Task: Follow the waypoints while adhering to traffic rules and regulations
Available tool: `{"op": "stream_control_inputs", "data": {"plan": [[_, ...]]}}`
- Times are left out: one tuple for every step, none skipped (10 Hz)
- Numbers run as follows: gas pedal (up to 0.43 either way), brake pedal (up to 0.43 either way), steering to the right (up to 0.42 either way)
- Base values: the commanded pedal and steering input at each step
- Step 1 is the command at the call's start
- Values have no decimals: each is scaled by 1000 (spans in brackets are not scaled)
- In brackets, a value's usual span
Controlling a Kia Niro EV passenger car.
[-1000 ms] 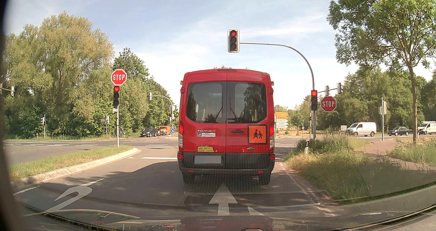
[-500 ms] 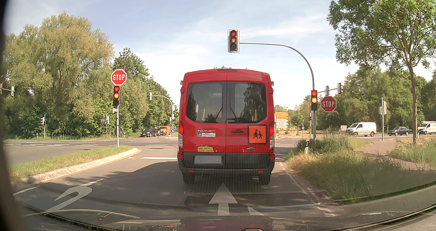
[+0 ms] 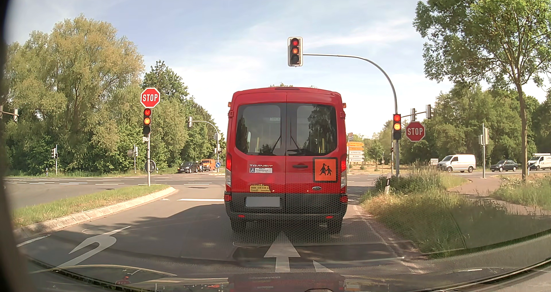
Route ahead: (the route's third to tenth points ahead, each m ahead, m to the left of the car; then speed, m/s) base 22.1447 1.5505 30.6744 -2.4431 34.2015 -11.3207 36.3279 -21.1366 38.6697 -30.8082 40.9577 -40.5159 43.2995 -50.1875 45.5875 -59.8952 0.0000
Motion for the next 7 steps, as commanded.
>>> {"op": "stream_control_inputs", "data": {"plan": [[0,201,-10],[0,201,-10],[0,195,-10],[0,201,-10],[0,201,-10],[0,201,-10],[0,189,-10]]}}
